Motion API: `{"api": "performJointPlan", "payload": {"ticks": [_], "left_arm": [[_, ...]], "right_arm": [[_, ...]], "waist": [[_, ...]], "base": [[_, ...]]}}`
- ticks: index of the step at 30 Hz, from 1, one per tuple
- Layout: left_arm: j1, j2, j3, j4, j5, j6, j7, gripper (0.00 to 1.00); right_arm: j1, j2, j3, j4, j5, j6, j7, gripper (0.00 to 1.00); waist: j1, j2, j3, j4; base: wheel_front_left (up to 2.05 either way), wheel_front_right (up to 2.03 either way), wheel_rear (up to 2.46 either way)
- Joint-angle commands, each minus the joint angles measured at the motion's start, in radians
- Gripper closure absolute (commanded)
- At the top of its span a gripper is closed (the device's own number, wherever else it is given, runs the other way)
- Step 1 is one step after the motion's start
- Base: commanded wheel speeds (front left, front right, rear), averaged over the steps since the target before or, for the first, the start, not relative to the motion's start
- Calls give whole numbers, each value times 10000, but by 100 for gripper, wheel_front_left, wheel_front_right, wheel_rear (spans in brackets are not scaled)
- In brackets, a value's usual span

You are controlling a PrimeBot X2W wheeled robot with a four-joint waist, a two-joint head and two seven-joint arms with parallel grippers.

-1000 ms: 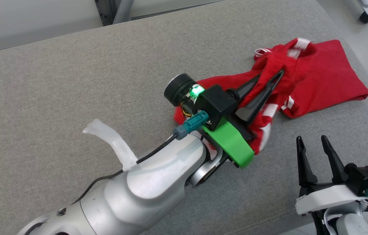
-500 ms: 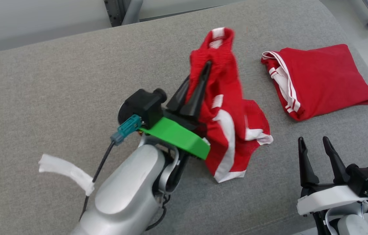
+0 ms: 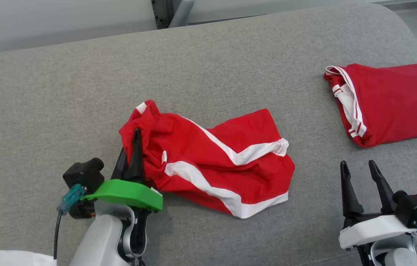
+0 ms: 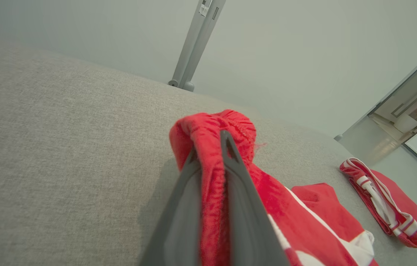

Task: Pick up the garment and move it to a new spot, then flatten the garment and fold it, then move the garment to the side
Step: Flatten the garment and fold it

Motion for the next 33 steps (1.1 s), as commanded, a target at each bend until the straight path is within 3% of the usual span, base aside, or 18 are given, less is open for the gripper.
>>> {"api": "performJointPlan", "payload": {"ticks": [1, 4, 7, 10, 12, 13, 14, 19, 33], "left_arm": [[175, 39, 100, -8, -47, -64, 3, 100], [527, 41, 396, -32, -249, 20, 2, 100], [827, 39, 601, -116, -499, 139, 2, 80], [1089, 39, 736, -211, -579, 233, 2, 67], [1254, 40, 804, -286, -605, 276, 2, 48], [1340, 40, 815, -292, -583, 296, 2, 18], [1426, 40, 830, -304, -516, 312, 2, 0], [1893, 39, 1022, -424, -92, 379, 2, 0], [3491, 39, 1898, -1896, 2382, 393, 2, 0]], "right_arm": [[105, -27, -25, 7, -54, -4, -29, 0], [139, -26, -39, 22, -179, -4, -28, 0], [202, -27, -60, 43, -268, -4, -29, 0], [206, -26, -63, 69, -321, -4, -28, 0], [229, -29, -46, 74, -353, -4, -28, 0], [251, -27, -46, 85, -364, -4, -28, 0], [276, -27, -35, 92, -371, -4, -29, 0], [414, -27, -43, 87, -401, -4, -28, 0], [995, -27, -276, -81, -657, -4, -29, 0]], "waist": [[0, 0, -73, 250], [0, 0, -127, 480], [0, 0, -184, 662], [0, 0, -208, 805], [0, 0, -230, 871], [0, 0, -252, 901], [0, 0, -276, 924], [0, 0, -460, 994], [0, 0, -1030, 1284]], "base": [[0, 0, 0], [0, 0, 0], [0, 0, 0], [0, 0, 0], [0, 0, 0], [0, 0, 0], [0, 0, 0], [0, 0, 0], [0, 0, 0]]}}
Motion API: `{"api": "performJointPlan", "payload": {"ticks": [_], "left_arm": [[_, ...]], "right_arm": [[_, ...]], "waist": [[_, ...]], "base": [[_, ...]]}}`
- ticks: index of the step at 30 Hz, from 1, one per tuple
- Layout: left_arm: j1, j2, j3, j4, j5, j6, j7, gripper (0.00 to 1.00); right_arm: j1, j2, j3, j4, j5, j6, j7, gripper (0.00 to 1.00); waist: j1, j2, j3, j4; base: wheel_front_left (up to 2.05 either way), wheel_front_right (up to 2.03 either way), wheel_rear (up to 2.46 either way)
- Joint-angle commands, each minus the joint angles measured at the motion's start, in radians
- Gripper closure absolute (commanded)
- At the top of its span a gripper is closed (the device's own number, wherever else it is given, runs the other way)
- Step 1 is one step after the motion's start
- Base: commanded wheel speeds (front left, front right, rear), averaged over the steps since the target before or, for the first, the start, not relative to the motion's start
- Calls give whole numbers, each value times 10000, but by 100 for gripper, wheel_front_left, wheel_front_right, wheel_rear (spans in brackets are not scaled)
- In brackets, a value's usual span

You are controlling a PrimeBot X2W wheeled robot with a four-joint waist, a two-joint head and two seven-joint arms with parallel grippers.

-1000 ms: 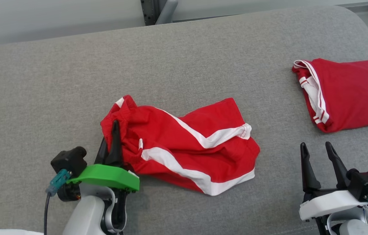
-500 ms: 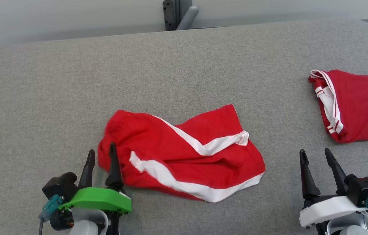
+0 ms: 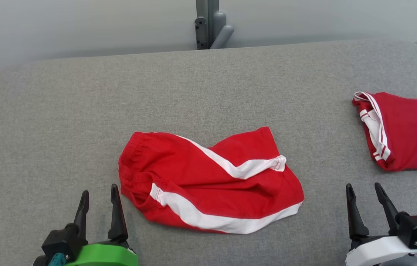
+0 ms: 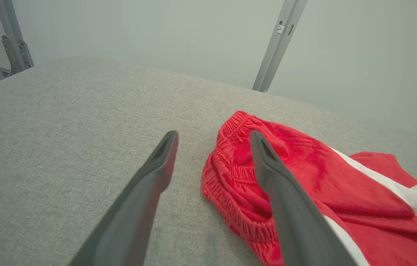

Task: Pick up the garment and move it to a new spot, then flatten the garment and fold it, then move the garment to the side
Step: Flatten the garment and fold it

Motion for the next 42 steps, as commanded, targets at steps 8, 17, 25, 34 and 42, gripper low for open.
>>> {"api": "performJointPlan", "payload": {"ticks": [8, 17, 25, 34, 42], "left_arm": [[926, 35, 269, -386, 1658, -370, 2, 0], [1464, 36, 575, -485, 2510, -840, 2, 0], [1624, 35, 696, -428, 2554, -928, 2, 0], [1705, 35, 725, -385, 2624, -1033, 2, 0], [1652, 35, 643, -269, 2534, -1203, 2, 0]], "right_arm": [[417, -27, -136, -110, -139, -4, -28, 0], [737, -27, -186, -94, -110, -4, -28, 0], [797, -27, -213, 28, -121, -4, -28, 0], [780, -27, -254, 93, -98, -4, -29, 0], [748, -27, -194, 113, -48, -4, -29, 0]], "waist": [[0, 0, -485, 392], [0, 0, -754, 659], [0, 0, -851, 691], [0, 0, -871, 736], [0, 0, -907, 703]], "base": [[0, 0, 0], [0, 0, 0], [0, 0, 0], [0, 0, 0], [0, 0, 0]]}}
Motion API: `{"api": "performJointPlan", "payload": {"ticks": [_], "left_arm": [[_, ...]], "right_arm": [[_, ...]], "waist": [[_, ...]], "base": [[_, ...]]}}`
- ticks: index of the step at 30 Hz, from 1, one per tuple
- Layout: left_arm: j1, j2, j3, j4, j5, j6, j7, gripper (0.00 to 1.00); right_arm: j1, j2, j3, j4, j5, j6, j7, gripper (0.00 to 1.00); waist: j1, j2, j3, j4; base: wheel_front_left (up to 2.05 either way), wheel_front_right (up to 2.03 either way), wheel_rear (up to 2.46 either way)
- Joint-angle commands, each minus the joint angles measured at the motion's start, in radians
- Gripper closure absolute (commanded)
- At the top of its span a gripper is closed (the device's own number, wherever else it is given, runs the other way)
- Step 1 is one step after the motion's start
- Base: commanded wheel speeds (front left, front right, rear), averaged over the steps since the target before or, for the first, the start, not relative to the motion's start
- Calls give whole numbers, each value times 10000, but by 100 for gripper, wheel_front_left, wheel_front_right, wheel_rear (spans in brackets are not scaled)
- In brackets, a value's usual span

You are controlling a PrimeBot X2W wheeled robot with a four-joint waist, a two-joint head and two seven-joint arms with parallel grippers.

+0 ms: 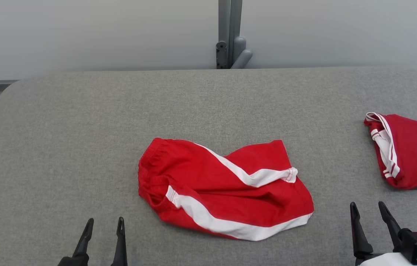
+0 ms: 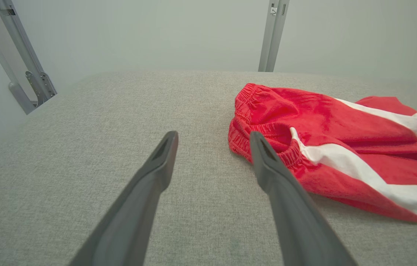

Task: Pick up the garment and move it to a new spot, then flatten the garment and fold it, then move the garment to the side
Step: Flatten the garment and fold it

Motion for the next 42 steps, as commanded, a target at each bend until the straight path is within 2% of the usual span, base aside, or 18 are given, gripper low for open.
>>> {"api": "performJointPlan", "payload": {"ticks": [1, 30, 37, 42], "left_arm": [[101, 35, -13, 13, -64, -35, 2, 0], [149, 35, -119, 147, -108, -60, 2, 0], [-64, 36, -428, 438, -143, -220, 2, 0], [-637, 35, -1011, 958, -93, -399, 2, 0]], "right_arm": [[10, -27, 16, 19, 25, -4, -31, 0], [32, -27, 277, -356, 153, -4, -30, 0], [-163, -327, 1426, 558, 368, -8, -31, 0], [-872, -827, 2466, 1893, 525, -8, 150, 0]], "waist": [[0, 0, -12, -13], [0, 0, -204, -171], [0, 0, -176, -230], [0, 0, -87, -253]], "base": [[0, 0, 0], [0, 0, 0], [0, 0, 0], [0, 0, 0]]}}
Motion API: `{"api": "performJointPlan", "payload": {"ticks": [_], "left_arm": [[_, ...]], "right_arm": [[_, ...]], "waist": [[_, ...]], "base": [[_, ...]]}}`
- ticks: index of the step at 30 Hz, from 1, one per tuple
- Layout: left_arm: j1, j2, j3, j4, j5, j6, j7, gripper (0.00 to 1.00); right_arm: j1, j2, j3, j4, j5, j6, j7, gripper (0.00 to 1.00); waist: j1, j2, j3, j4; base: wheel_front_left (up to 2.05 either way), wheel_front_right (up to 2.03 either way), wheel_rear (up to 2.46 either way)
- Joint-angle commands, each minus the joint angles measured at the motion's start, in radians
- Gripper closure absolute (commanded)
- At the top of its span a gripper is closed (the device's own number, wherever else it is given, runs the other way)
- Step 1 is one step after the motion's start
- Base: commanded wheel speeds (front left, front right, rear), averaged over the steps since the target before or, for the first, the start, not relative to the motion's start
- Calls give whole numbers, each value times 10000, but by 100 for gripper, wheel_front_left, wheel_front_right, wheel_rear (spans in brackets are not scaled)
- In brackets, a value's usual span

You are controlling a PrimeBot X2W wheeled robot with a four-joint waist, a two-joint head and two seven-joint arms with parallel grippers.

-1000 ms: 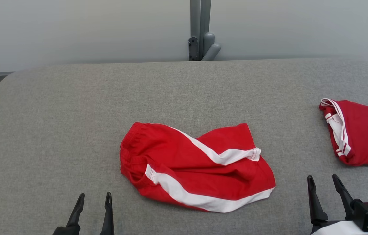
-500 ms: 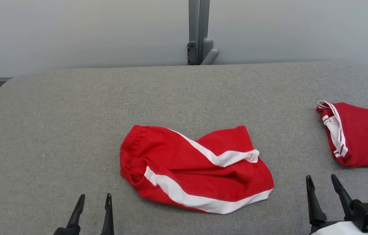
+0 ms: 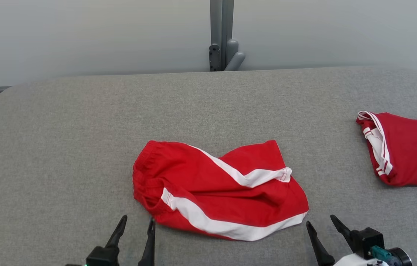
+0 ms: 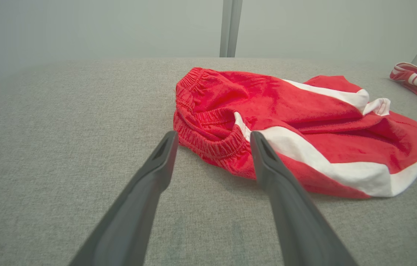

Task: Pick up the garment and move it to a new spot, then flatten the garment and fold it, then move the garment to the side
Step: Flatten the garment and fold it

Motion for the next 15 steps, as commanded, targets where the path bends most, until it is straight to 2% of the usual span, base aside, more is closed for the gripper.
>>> {"api": "performJointPlan", "payload": {"ticks": [1, 9, 15], "left_arm": [[-329, 38, -134, 118, -4, -44, 22, 0], [-1532, 40, -1068, 865, -207, -129, 516, 0], [-1934, 40, -1293, 1334, -250, -71, 664, 0]], "right_arm": [[-291, -148, 152, 254, 62, -11, 136, 0], [-1420, -416, 835, 1619, 153, -11, 537, 0], [-2117, -544, 1608, 2479, 283, -11, 670, 0]], "waist": [[0, 0, 41, 13], [0, 0, 216, 63], [0, 0, 332, -11]], "base": [[0, 0, 0], [0, 0, 0], [0, 0, 0]]}}
